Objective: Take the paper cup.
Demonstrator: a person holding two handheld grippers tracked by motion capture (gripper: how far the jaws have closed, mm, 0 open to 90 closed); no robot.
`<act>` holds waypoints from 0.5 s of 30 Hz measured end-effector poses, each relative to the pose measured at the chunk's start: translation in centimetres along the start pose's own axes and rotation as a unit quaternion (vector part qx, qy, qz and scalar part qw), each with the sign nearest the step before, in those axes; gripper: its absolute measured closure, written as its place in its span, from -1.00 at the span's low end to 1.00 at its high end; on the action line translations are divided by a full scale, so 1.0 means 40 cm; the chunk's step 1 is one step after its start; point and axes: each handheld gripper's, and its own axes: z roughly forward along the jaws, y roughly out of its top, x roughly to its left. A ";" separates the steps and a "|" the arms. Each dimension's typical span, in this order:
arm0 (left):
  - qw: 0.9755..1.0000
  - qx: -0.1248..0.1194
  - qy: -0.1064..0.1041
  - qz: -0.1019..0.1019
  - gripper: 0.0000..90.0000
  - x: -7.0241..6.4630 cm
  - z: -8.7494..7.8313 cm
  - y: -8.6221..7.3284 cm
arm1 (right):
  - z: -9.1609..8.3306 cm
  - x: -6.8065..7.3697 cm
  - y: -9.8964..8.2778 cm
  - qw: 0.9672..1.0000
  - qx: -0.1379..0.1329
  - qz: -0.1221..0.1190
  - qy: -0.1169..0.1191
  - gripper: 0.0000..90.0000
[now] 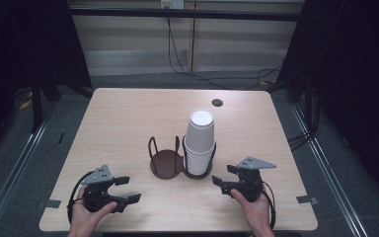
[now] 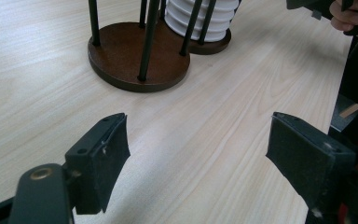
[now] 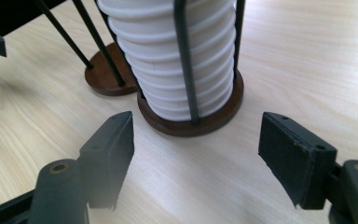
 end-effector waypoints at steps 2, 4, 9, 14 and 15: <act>1.000 0.005 -0.004 -0.002 -0.55 0.000 0.003 0.000 | -0.001 -0.003 -0.001 1.000 0.005 0.007 -0.003 -0.40; 1.000 0.008 -0.004 -0.001 -0.55 -0.002 0.004 0.000 | -0.004 -0.005 0.002 1.000 0.009 -0.002 -0.005 -0.38; 1.000 0.006 -0.009 -0.004 -0.55 -0.004 0.005 0.000 | -0.008 -0.004 0.005 0.999 0.039 -0.011 -0.021 -0.22; 1.000 0.008 -0.007 -0.002 -0.55 -0.002 0.007 0.001 | -0.011 -0.005 0.011 0.999 0.044 0.003 0.027 -0.45; 1.000 0.009 -0.007 -0.003 -0.55 -0.003 0.008 0.000 | -0.013 -0.004 0.015 0.998 0.046 0.000 0.035 -0.48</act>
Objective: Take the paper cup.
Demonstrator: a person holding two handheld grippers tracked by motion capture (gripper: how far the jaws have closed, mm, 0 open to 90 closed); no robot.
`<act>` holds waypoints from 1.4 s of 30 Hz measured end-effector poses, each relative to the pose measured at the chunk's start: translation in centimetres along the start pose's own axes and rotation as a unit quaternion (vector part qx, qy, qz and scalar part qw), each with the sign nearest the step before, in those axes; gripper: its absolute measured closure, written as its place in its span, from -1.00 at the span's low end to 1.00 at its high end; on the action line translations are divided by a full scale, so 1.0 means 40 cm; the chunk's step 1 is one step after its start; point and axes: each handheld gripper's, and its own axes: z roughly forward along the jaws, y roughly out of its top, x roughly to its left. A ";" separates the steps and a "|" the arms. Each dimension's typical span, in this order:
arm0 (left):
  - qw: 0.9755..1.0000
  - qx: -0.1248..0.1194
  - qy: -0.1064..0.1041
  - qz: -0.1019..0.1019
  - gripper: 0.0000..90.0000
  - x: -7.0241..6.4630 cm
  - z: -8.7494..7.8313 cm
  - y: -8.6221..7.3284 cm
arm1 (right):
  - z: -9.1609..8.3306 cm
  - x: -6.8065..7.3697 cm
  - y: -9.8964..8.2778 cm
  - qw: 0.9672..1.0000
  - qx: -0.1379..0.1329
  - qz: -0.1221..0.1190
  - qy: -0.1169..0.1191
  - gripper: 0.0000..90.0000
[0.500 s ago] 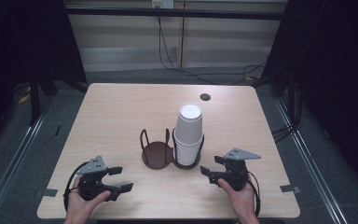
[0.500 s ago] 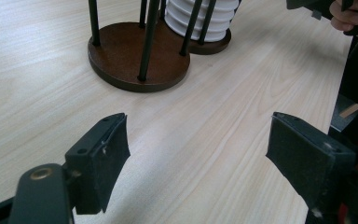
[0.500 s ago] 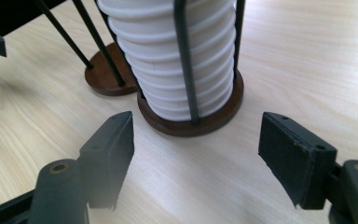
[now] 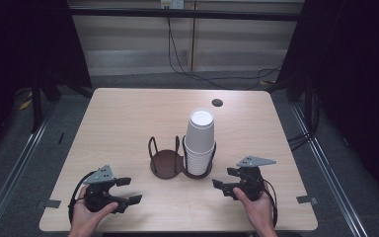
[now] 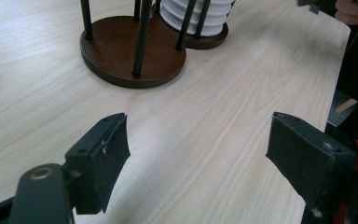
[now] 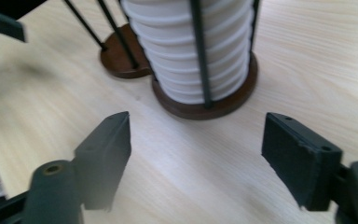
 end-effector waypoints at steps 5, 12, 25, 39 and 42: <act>1.000 0.002 -0.004 0.004 -0.54 -0.003 -0.003 0.000 | -0.014 0.005 0.023 1.000 -0.007 -0.020 0.009 -0.49; 1.000 -0.002 -0.003 0.002 -0.54 -0.003 -0.007 -0.001 | -0.021 -0.007 0.040 1.000 -0.001 -0.018 0.016 -0.52; 1.000 -0.004 -0.004 0.003 -0.49 -0.004 -0.002 -0.001 | -0.017 0.035 0.101 0.995 0.009 -0.049 0.082 -0.41; 1.000 -0.001 -0.002 0.005 -0.49 -0.006 -0.001 -0.001 | -0.047 0.024 0.174 0.995 -0.005 -0.048 0.083 -0.48; 1.000 -0.004 -0.002 0.003 -0.48 -0.006 -0.001 -0.001 | -0.055 0.020 0.186 0.995 -0.013 -0.048 0.081 -0.48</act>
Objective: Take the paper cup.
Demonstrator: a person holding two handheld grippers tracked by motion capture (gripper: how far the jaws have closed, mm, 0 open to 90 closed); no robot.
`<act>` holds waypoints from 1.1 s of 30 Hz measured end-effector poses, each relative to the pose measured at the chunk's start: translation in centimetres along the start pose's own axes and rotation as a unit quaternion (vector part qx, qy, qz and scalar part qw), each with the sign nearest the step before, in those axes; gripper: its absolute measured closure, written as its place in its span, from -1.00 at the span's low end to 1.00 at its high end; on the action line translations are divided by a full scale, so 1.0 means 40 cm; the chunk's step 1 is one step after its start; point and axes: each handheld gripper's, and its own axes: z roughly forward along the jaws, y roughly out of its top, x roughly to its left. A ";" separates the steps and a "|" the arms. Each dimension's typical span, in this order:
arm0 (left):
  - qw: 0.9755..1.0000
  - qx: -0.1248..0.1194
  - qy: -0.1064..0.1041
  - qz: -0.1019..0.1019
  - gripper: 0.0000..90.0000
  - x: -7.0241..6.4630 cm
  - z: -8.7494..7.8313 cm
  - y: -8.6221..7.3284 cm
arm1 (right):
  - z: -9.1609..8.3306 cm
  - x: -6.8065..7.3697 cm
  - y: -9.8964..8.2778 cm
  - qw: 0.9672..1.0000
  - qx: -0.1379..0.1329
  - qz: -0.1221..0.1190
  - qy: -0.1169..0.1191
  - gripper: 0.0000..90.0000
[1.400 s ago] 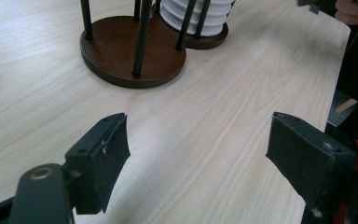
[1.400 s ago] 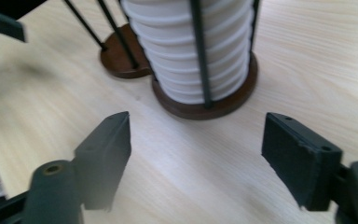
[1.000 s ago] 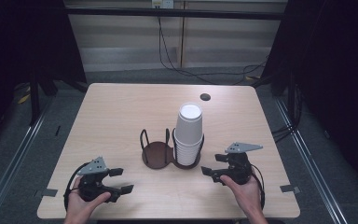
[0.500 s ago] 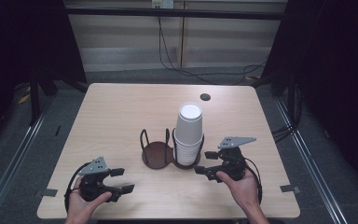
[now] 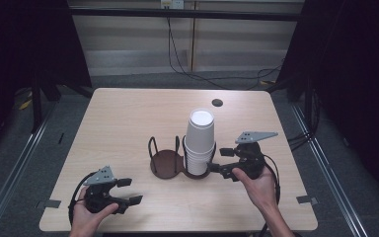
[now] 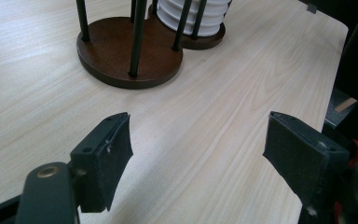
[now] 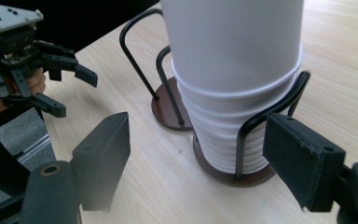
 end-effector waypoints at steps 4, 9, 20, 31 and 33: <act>1.000 -0.004 0.000 0.001 -0.46 -0.003 -0.004 0.000 | -0.018 -0.007 0.025 1.000 -0.010 -0.006 -0.003 -0.52; 1.000 -0.002 -0.001 0.003 -0.46 -0.004 -0.002 0.000 | -0.030 -0.008 0.058 1.000 -0.014 -0.019 -0.001 -0.55; 1.000 0.006 -0.005 0.013 -0.46 -0.015 0.001 0.002 | -0.023 0.012 0.126 0.999 -0.001 -0.051 -0.016 -0.61; 1.000 0.009 -0.007 0.010 -0.46 -0.016 0.005 0.002 | -0.018 0.002 0.191 0.999 0.017 -0.049 -0.004 -0.61; 1.000 0.010 -0.006 0.010 -0.46 -0.016 0.005 0.002 | -0.012 -0.001 0.202 0.999 0.025 -0.048 0.004 -0.61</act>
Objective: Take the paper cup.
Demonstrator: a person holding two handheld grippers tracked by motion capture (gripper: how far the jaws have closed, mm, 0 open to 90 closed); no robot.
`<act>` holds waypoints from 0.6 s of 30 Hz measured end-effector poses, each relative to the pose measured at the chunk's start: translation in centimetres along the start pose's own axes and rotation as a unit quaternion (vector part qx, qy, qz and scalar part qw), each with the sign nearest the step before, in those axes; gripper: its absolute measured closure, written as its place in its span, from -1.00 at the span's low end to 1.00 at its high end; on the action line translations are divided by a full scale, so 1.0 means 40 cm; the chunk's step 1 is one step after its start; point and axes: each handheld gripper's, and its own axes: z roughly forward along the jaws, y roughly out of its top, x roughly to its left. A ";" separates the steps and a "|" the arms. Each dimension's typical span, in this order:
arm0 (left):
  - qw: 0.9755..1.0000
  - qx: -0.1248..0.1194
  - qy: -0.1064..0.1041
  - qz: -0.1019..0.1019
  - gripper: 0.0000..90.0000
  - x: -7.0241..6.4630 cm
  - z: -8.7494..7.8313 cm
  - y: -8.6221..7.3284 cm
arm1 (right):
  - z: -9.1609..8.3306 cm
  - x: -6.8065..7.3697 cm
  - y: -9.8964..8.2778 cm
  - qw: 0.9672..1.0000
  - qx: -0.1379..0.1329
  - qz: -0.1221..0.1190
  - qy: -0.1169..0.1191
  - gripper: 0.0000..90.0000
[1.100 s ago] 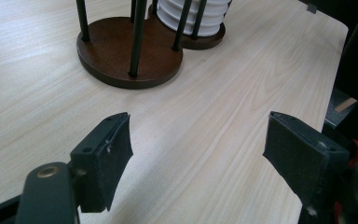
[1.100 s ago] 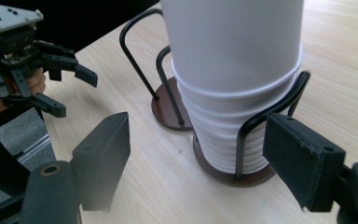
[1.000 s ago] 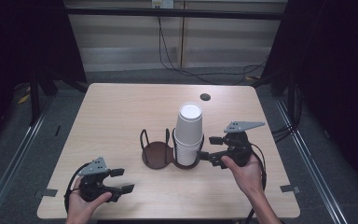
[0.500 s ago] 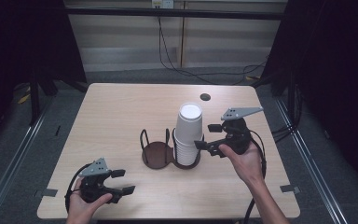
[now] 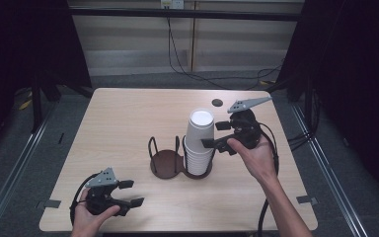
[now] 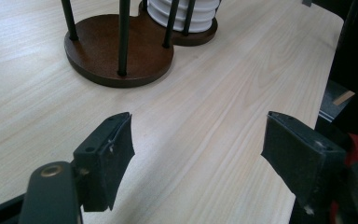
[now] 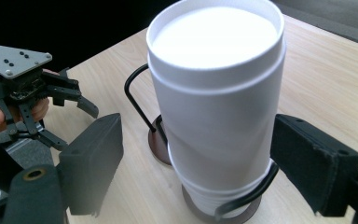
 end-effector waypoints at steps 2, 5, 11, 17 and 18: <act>1.000 0.000 0.003 -0.002 -0.46 0.001 -0.001 0.000 | 0.005 0.000 0.012 1.000 0.006 -0.005 -0.001 -0.61; 1.000 0.000 0.003 -0.005 -0.46 0.002 -0.002 -0.001 | 0.013 0.000 0.030 1.000 0.018 -0.011 -0.009 -0.62; 1.000 0.001 0.001 -0.004 -0.46 0.001 -0.002 -0.001 | 0.025 -0.005 0.056 0.999 0.029 -0.013 -0.010 -0.62; 1.000 0.004 0.006 -0.007 -0.46 0.006 -0.002 -0.001 | 0.039 -0.005 0.085 0.999 0.044 -0.027 -0.015 -0.62; 1.000 0.005 0.005 -0.007 -0.46 0.006 -0.002 -0.001 | 0.039 -0.005 0.085 0.999 0.044 -0.027 -0.015 -0.62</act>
